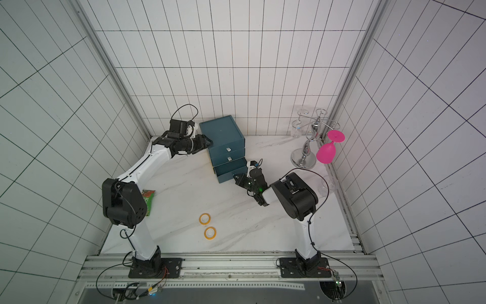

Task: Place the transparent tape into the drawer according to color
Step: Open the drawer in the storage box, then pick up the tape at the center of the board.

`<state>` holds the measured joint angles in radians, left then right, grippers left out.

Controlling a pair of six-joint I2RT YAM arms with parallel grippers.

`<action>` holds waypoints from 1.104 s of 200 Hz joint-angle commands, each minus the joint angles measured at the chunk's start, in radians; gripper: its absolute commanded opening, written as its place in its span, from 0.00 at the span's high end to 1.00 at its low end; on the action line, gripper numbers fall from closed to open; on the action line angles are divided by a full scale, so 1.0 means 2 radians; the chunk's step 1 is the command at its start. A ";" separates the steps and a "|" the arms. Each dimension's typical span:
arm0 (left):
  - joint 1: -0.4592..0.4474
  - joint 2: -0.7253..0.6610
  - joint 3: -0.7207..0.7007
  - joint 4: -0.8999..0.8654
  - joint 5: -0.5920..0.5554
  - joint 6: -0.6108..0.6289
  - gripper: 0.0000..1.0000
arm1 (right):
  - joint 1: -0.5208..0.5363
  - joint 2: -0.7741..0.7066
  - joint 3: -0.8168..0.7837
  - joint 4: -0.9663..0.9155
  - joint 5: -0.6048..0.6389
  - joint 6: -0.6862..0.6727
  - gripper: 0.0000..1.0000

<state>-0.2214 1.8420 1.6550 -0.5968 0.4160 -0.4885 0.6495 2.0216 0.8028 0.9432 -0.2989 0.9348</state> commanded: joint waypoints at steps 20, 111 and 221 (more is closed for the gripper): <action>0.002 0.012 -0.006 -0.029 -0.010 0.010 0.40 | 0.016 -0.051 -0.064 0.003 0.008 -0.002 1.00; 0.002 -0.019 -0.027 -0.013 -0.002 0.000 0.33 | 0.023 -0.118 -0.081 -0.087 -0.011 -0.056 0.34; 0.005 -0.195 -0.212 0.006 0.003 -0.012 0.02 | 0.022 -0.276 -0.035 -0.429 -0.041 -0.212 0.01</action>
<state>-0.2131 1.5200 1.3155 -0.5728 0.4221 -0.5194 0.6876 1.5215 0.6994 0.2726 -0.3607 0.6022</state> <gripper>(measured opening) 0.971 0.987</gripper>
